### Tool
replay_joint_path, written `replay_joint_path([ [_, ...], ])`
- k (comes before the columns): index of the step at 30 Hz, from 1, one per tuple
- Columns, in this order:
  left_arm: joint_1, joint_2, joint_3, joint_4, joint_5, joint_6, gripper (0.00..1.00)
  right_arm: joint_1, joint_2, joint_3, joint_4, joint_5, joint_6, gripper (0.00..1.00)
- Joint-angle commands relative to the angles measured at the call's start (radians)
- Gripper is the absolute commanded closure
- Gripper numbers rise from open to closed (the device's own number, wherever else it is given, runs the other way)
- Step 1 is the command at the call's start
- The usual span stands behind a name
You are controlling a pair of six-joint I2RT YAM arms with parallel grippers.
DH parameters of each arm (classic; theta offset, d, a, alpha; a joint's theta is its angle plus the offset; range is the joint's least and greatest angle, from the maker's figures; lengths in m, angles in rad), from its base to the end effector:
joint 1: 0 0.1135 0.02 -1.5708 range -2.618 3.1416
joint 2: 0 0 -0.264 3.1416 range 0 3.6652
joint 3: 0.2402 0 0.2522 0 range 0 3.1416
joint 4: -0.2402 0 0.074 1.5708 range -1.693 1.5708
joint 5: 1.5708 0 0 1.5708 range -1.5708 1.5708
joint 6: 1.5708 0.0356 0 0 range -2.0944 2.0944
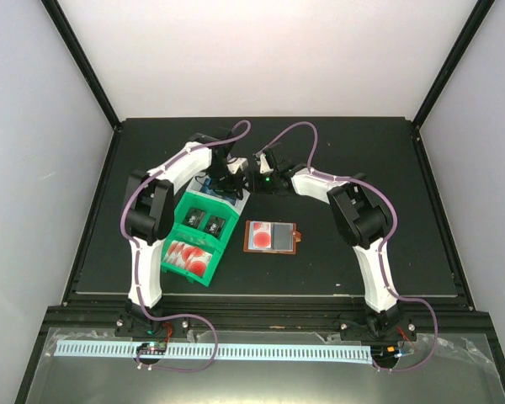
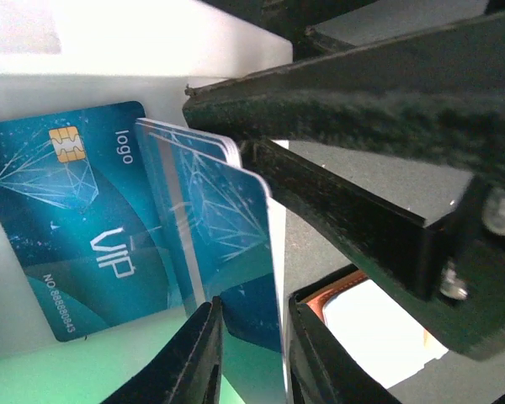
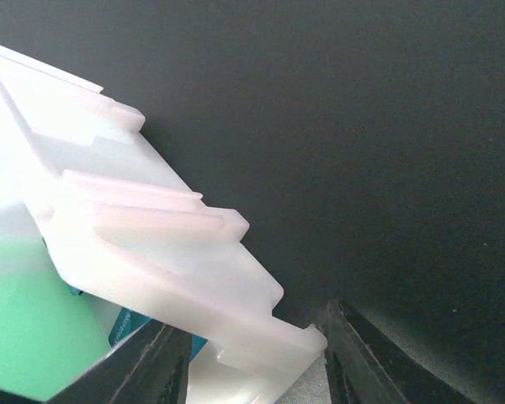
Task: Put the credit cards into the card holder
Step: Pick up the credit card from the storage box.
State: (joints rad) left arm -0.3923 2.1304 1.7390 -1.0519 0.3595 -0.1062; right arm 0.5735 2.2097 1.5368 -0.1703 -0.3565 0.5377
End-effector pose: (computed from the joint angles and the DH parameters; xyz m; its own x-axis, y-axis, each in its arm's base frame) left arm 0.3862 -0.1733 0.1928 -0.9537 0.2872 -0.0894 0.2998 0.8833 -0.3605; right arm 0.3946 0.2697 0.1395 -0.8990 -0.0093 -0.4378 -0.2829 0.7755 0.5645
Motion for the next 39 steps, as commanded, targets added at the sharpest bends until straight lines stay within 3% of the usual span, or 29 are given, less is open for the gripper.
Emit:
replay_joint_path([
  [1,-0.005,-0.065,0.040,-0.045,0.032,0.011,0.78,-0.012,0.004,-0.020,-0.048,0.070,0.001,0.56],
  [9,-0.004,-0.066,0.044,-0.050,0.018,0.010,0.82,-0.012,0.004,-0.022,-0.048,0.068,0.001,0.56],
  [13,-0.003,-0.072,0.046,-0.050,-0.013,0.010,0.89,-0.012,0.002,-0.024,-0.046,0.070,0.001,0.56],
  [18,-0.003,-0.105,0.061,-0.055,-0.174,-0.006,0.98,-0.012,-0.015,-0.022,-0.052,0.070,-0.002,0.55],
  [28,-0.003,-0.277,-0.012,0.048,-0.477,-0.140,0.98,-0.018,-0.134,0.046,-0.187,0.094,-0.030,0.47],
  [35,-0.043,-0.453,-0.204,0.187,-0.236,-0.173,0.99,-0.018,-0.323,-0.001,-0.319,0.202,-0.041,0.36],
  [39,-0.104,-0.550,-0.347,0.297,-0.119,-0.240,0.98,-0.020,-0.451,-0.104,-0.423,0.292,-0.024,0.35],
])
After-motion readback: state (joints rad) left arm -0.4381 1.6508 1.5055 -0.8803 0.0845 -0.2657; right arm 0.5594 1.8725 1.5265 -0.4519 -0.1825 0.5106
